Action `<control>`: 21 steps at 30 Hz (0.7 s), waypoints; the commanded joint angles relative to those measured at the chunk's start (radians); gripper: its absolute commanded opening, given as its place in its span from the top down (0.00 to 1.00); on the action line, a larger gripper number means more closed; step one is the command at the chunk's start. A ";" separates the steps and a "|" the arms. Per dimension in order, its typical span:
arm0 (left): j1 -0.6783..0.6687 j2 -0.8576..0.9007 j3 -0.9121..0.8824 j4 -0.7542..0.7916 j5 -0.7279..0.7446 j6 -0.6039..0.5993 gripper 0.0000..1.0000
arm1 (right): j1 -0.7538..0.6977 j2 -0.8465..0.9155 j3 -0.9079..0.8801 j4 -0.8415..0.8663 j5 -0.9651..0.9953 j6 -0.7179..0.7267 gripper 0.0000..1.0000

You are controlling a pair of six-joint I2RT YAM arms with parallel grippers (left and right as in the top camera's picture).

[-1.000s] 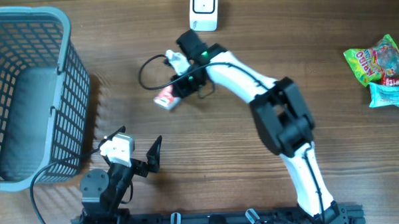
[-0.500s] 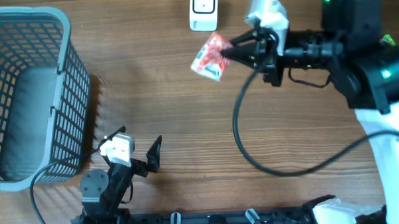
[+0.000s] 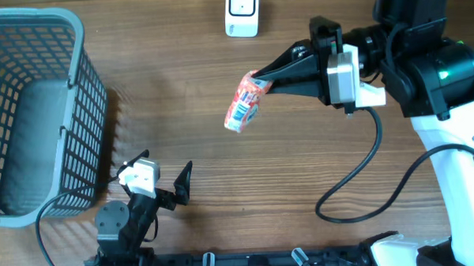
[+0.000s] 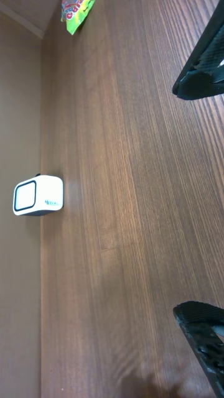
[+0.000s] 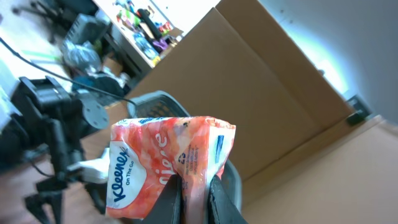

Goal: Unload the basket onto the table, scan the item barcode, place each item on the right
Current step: 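Raise the Kleenex box with the right gripper up to the scanner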

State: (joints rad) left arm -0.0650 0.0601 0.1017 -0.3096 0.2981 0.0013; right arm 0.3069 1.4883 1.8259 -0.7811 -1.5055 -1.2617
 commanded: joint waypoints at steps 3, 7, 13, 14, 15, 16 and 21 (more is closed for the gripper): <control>-0.005 -0.005 -0.005 0.003 0.012 -0.010 0.00 | 0.015 0.115 0.000 0.001 0.377 0.615 0.96; -0.005 -0.005 -0.005 0.003 0.012 -0.010 0.00 | 0.027 0.314 0.001 0.078 0.988 1.254 0.96; -0.005 -0.005 -0.005 0.003 0.012 -0.010 0.00 | 0.027 0.564 0.001 0.259 1.297 1.092 0.96; -0.005 -0.005 -0.005 0.003 0.012 -0.010 0.00 | 0.028 0.570 0.002 0.301 1.333 1.044 0.96; -0.005 -0.005 -0.005 0.003 0.012 -0.010 0.00 | 0.030 0.571 0.003 0.348 1.387 0.991 0.96; -0.005 -0.005 -0.005 0.003 0.012 -0.010 0.00 | 0.035 0.571 0.007 0.393 1.460 0.938 0.96; -0.005 -0.005 -0.005 0.003 0.012 -0.010 0.00 | 0.108 0.607 0.016 0.560 1.870 0.389 0.96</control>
State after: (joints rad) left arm -0.0650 0.0601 0.1017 -0.3092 0.2981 0.0013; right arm 0.3637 2.0739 1.8194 -0.2817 0.0608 -0.5098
